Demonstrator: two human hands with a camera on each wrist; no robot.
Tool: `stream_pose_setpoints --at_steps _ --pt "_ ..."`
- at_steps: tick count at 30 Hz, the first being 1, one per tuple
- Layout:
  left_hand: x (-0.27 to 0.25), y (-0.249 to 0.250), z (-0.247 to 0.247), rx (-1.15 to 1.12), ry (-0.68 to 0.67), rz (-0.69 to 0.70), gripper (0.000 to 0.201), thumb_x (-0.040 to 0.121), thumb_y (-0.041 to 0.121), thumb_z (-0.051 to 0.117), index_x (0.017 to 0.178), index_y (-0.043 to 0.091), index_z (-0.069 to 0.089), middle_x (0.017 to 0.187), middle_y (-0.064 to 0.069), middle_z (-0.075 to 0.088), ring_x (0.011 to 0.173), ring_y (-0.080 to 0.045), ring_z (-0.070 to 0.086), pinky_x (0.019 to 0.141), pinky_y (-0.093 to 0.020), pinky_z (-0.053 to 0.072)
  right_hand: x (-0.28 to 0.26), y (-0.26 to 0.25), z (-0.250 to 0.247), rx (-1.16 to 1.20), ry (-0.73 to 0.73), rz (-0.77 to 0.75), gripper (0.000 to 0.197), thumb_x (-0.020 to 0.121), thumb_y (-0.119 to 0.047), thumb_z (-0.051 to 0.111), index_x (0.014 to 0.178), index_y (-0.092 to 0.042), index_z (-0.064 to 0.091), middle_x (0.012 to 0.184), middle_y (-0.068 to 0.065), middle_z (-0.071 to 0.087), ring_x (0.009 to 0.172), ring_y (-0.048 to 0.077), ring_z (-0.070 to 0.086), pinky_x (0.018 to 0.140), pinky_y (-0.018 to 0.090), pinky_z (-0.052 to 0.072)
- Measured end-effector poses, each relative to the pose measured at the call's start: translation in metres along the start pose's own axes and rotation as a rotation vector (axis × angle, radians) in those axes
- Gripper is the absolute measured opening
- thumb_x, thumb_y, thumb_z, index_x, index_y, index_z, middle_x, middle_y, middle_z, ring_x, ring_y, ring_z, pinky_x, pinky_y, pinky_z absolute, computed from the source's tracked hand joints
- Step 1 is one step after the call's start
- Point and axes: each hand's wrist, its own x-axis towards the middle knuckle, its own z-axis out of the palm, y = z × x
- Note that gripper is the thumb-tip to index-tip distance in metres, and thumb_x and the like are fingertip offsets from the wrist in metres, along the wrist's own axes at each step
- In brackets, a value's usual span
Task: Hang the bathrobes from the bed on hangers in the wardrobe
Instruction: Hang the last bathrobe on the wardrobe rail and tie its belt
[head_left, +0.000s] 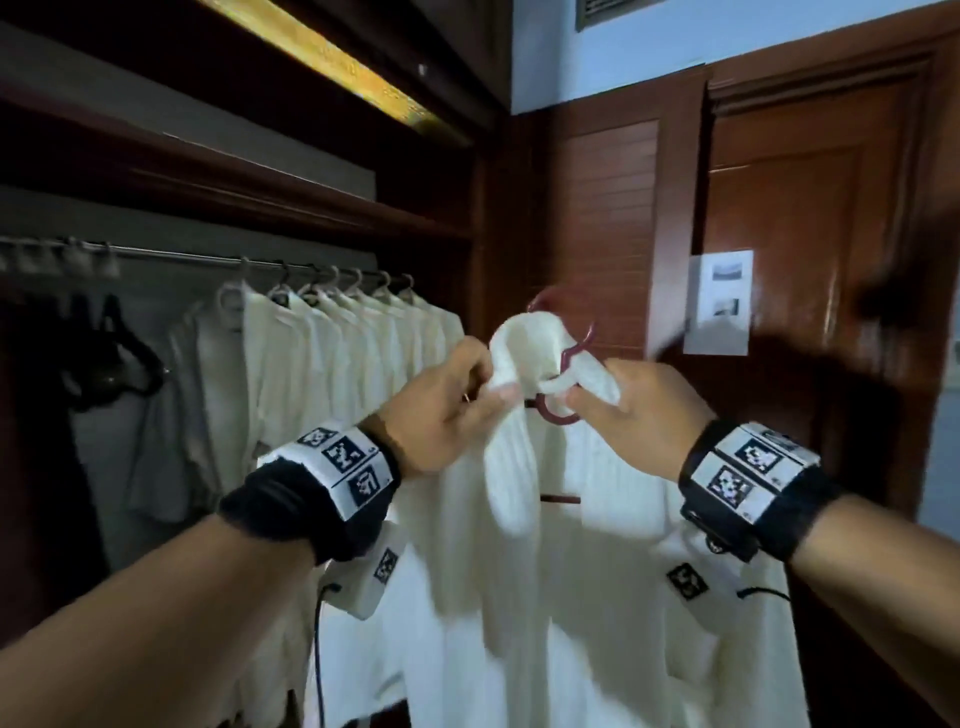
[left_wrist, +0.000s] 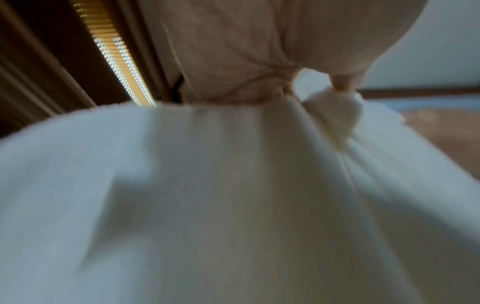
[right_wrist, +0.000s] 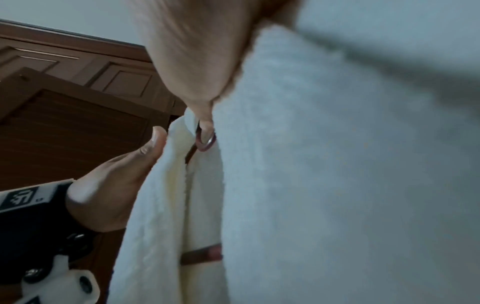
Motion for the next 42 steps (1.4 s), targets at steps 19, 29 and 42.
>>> stream_pose_setpoints --at_steps 19,29,42 --pt "0.096 -0.132 -0.045 0.823 0.259 -0.494 0.051 0.071 0.071 0.061 0.087 0.024 0.055 0.075 0.006 0.059 0.065 -0.008 0.055 0.054 -0.027 0.044 0.231 0.106 0.181 0.638 -0.410 -0.375 0.061 0.078 -0.083 0.034 0.094 -0.029 0.057 0.104 -0.003 0.056 0.098 0.010 0.058 0.091 0.034 0.045" --pt "0.060 -0.265 -0.082 0.752 -0.090 -0.748 0.044 0.082 0.063 0.060 0.092 0.020 0.055 0.084 0.002 0.062 0.077 -0.019 0.058 0.071 -0.031 0.048 0.305 0.050 0.278 0.407 -0.330 -0.451 0.049 0.094 -0.053 0.048 0.061 -0.019 0.041 0.058 -0.005 0.046 0.053 0.011 0.044 0.052 0.026 0.034" --pt "0.148 -0.428 -0.278 1.341 -0.230 -0.991 0.037 0.092 0.040 0.059 0.107 0.007 0.068 0.103 -0.009 0.065 0.091 -0.027 0.060 0.069 -0.025 0.037 0.495 -0.147 0.379 0.066 -0.166 -0.341 0.035 0.091 -0.045 0.051 0.073 -0.015 0.051 0.070 0.000 0.052 0.071 0.025 0.054 0.065 0.029 0.040"
